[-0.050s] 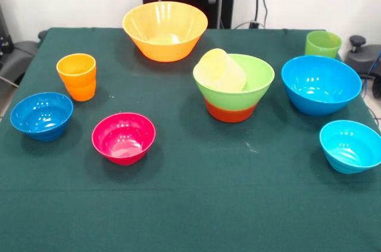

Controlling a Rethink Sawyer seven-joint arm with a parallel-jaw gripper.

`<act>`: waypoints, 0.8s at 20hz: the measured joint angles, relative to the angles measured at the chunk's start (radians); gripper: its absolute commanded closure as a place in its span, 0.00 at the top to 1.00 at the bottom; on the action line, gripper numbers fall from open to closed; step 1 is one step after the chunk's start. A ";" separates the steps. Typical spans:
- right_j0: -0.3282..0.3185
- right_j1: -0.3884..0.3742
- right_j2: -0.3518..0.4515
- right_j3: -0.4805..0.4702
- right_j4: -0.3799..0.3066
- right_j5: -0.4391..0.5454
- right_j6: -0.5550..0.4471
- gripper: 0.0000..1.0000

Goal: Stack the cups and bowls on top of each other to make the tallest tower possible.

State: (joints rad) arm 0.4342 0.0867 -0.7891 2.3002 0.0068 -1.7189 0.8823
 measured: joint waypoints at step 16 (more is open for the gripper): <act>-0.156 -0.134 0.092 -0.134 -0.821 0.388 0.259 1.00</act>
State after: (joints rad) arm 0.2786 -0.0471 -0.6967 2.1660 -0.8142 -1.3308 1.1416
